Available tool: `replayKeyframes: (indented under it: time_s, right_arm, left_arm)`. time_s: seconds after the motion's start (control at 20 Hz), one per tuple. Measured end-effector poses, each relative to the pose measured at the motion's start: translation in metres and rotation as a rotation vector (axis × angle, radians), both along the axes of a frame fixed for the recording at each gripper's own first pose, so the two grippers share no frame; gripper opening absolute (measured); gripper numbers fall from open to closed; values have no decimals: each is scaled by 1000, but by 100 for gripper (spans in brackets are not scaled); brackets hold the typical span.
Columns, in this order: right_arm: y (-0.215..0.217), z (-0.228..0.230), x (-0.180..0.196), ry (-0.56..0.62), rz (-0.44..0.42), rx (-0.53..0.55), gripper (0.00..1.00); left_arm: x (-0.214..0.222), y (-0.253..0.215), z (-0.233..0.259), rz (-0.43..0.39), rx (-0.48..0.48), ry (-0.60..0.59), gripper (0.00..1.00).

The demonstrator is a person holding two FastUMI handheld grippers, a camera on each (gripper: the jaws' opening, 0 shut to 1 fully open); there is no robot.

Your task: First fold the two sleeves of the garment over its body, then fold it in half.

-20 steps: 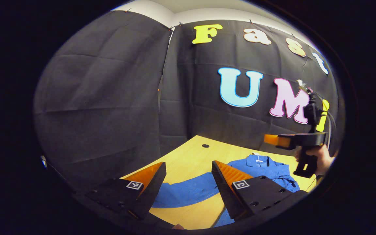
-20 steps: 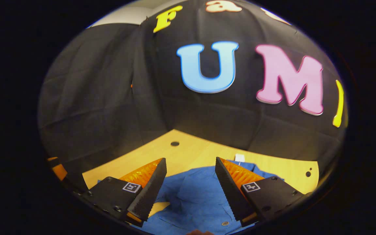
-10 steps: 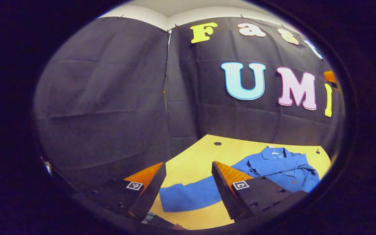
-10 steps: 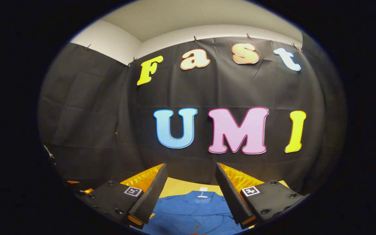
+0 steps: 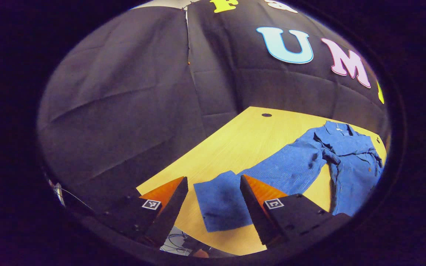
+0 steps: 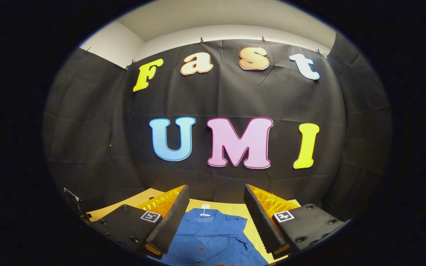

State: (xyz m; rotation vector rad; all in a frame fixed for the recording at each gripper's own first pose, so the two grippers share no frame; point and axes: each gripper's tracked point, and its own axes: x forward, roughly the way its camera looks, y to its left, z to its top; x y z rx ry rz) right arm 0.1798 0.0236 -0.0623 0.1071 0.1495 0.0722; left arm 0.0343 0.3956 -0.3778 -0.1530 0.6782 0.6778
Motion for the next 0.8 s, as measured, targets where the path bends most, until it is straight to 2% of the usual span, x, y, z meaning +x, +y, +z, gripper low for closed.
replayKeyframes:
  time_s: [0.05, 0.3, 0.4, 0.5, 0.65, 0.7, 0.8]
  right_arm:
    - [-3, 1, 0, 1, -7, -1, 95]
    - [0, 6, -1, 1, -2, -7, 95]
    - [3, 4, -3, 14, 9, -4, 95]
    - [5, 5, -3, 15, 14, 3, 95]
    - [8, 8, -3, 12, 25, 4, 95]
    - [9, 9, -3, 11, 30, 7, 95]
    - [8, 10, -4, 14, 32, 12, 95]
  left_arm:
    - [3, 2, -4, 5, -8, 6, 84]
    - [10, 11, -13, 3, -77, 92, 84]
    - [18, 18, -5, 5, -65, 43, 85]
    - [12, 18, -6, 29, -102, 14, 84]
    - [11, 17, -12, 36, -101, 15, 83]
    - [13, 14, -10, 14, -102, 11, 74]
    - [16, 12, -11, -23, -107, 8, 42]
